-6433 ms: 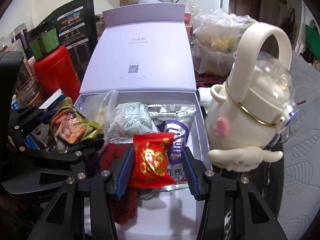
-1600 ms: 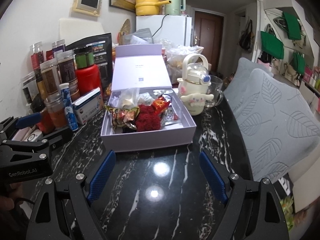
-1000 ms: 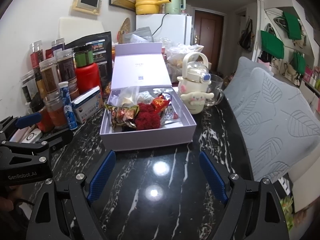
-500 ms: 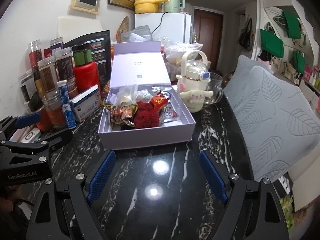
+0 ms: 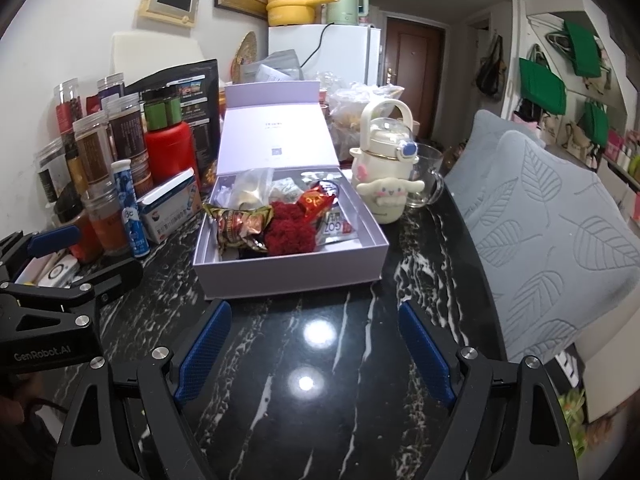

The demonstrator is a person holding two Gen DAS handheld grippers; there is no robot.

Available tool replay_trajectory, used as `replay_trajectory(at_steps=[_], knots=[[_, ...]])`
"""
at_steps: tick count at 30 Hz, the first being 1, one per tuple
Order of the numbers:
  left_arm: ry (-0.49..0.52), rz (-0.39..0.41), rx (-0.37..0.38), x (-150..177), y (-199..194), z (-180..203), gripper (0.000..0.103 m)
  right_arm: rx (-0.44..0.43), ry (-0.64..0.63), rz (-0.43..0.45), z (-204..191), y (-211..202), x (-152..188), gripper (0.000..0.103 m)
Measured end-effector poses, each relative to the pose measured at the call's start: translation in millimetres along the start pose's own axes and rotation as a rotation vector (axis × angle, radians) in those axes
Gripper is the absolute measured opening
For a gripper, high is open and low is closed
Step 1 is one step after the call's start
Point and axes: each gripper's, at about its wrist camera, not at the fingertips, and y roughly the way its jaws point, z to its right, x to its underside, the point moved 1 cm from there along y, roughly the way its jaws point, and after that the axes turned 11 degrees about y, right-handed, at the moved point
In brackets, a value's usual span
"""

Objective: Organize soft objects

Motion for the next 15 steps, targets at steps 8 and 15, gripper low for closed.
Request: replay_trajectory(at_steps=[8, 15], knots=[[0.0, -0.006, 0.0, 0.9, 0.6, 0.5, 0.101, 0.004, 0.002, -0.001, 1.9, -0.1, 0.8, 0.086], [0.011, -0.009, 0.008, 0.0, 4.0, 3.0, 0.101, 0.003, 0.009, -0.004, 4.6, 1.2, 0.5, 0.086]])
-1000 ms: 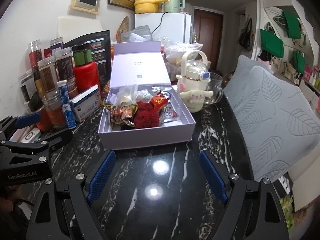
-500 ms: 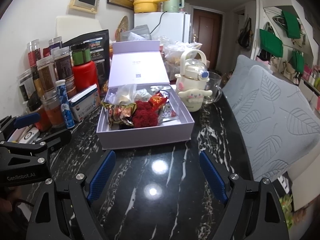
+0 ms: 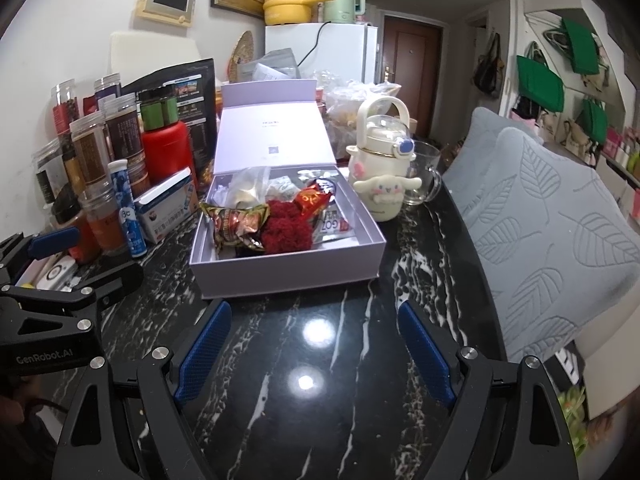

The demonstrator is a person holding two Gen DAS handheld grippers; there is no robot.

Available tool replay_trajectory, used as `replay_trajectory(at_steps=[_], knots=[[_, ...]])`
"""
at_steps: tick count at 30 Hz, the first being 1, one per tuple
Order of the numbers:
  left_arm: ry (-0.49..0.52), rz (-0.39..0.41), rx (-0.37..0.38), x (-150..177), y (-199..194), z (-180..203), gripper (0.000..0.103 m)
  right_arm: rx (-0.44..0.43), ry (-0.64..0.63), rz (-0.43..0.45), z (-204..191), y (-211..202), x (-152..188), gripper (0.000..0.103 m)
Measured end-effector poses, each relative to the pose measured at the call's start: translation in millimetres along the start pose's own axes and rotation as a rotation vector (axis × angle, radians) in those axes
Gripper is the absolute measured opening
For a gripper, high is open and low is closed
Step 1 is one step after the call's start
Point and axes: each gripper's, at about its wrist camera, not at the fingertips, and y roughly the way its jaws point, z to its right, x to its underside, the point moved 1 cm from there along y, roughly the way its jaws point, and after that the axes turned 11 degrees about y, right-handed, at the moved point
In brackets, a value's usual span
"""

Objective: Organize soft objects

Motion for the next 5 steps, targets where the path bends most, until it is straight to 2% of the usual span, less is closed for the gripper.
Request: replay_trajectory(at_steps=[5], knots=[[-0.001, -0.001, 0.013, 0.7, 1.9, 1.8, 0.101, -0.002, -0.001, -0.009, -0.2, 3.2, 1.0, 0.086]])
